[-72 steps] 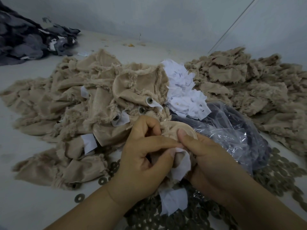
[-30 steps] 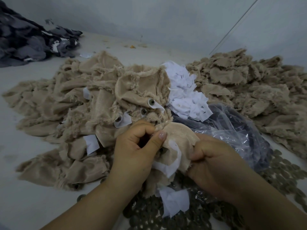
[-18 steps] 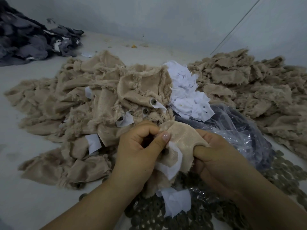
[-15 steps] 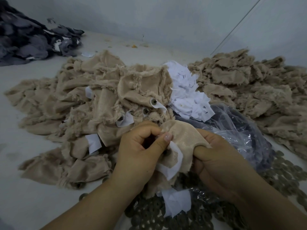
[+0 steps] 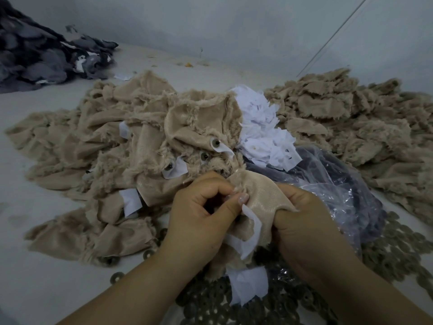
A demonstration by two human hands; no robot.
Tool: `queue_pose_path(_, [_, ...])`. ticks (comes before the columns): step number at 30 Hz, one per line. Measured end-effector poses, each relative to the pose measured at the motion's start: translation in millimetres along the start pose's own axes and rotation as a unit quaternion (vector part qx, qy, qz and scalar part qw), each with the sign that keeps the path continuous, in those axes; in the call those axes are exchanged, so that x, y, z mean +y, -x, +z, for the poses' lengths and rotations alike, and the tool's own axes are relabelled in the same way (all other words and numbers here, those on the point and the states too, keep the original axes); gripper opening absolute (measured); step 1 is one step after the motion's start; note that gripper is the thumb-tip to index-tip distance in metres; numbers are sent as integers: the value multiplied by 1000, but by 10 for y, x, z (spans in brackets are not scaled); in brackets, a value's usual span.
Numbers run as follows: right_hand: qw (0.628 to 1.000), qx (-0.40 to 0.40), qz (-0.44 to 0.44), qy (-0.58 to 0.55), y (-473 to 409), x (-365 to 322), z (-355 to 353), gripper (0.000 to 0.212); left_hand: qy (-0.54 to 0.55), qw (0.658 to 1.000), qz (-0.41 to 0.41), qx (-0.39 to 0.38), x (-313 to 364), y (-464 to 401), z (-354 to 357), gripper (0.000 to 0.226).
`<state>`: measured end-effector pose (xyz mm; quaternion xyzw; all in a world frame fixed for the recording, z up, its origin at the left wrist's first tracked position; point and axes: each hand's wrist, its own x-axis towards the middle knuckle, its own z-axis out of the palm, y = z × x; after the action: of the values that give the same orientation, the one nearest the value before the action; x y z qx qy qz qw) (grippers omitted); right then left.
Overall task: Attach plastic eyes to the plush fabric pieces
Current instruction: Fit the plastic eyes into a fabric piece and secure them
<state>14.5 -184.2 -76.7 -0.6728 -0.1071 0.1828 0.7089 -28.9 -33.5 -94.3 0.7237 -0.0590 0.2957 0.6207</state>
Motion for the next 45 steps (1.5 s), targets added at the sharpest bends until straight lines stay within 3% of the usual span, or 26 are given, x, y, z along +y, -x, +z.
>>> queue_pose_path(9, [995, 31, -81, 49, 63, -64, 34, 59, -27, 1000, -1, 3, -9, 6, 10, 19])
queue_pose_path(13, [992, 24, -113, 48, 57, -69, 40, 47, 2, 1000, -18, 8, -9, 9, 9, 29])
queue_pose_path(19, [997, 14, -74, 4, 28, -11, 7, 53, 17, 999, -38, 9, -18, 0, 3, 28])
queue_pose_path(22, [999, 4, -23, -23, 2, -10, 3, 25, -10, 1000, -26, 12, -25, 10, -6, 26])
queue_pose_path(26, [989, -37, 5, -141, 51, -94, 29, 32, -26, 999, -28, 17, -27, 6, -12, 18])
queue_pose_path(28, [997, -34, -19, -60, 64, -82, 41, 42, -41, 999, -12, 6, -17, 3, -6, 21])
queue_pose_path(30, [999, -11, -39, -9, 59, -74, 66, 35, -42, 999, 4, -6, -12, 9, -2, 26])
queue_pose_path(33, [999, 5, -26, -38, 50, -48, 57, 37, -20, 1000, -10, -13, -16, 12, -2, 28])
queue_pose_path(38, [996, 12, -7, -89, 37, -54, 66, 28, 56, 996, -65, -19, -40, 21, -2, 11])
queue_pose_path(45, [991, 7, 27, -129, 38, -61, 65, 34, 97, 991, -91, -13, -45, 27, -12, 19])
